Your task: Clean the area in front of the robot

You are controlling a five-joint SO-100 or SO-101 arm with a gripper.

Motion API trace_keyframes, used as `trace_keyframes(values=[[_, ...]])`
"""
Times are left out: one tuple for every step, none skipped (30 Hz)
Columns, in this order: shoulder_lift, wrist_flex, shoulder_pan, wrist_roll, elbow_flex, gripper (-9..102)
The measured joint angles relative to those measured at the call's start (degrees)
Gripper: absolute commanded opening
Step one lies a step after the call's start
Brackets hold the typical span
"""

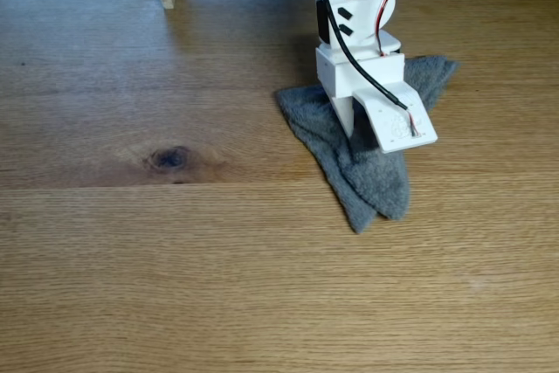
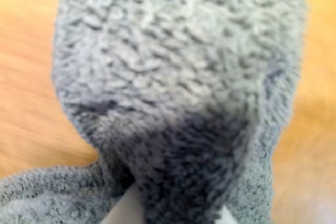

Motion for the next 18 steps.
trace_keyframes(values=[[-1.1,-1.8,0.4,-0.4,0.0,0],[-2.3,-3.7,0.9,-0.8,0.0,0],[-3.2,-5.4,1.3,-0.9,0.0,0],[-4.2,-7.5,1.8,-1.1,0.0,0],[-5.1,-9.6,2.5,-1.8,0.1,0],[-6.2,-12.2,3.2,-2.4,0.0,0],[-7.3,-15.4,4.0,-2.2,0.0,0],[-8.4,-18.4,4.7,-2.7,0.0,0],[-9.7,-21.4,5.4,-3.2,0.0,0],[-10.9,-24.6,6.3,-3.7,0.0,0],[-12.0,-27.8,7.0,-4.3,0.0,0],[-13.1,-30.5,7.8,-4.8,0.0,0],[-14.0,-32.4,8.6,-5.4,-0.1,0],[-14.5,-34.0,9.3,-5.7,-0.2,0],[-14.9,-34.5,10.4,-6.0,-0.2,0],[-15.0,-34.1,11.6,-5.9,-0.3,0],[-15.0,-33.3,13.0,-5.6,-0.5,0],[-14.9,-32.3,14.8,-5.2,-0.9,0]])
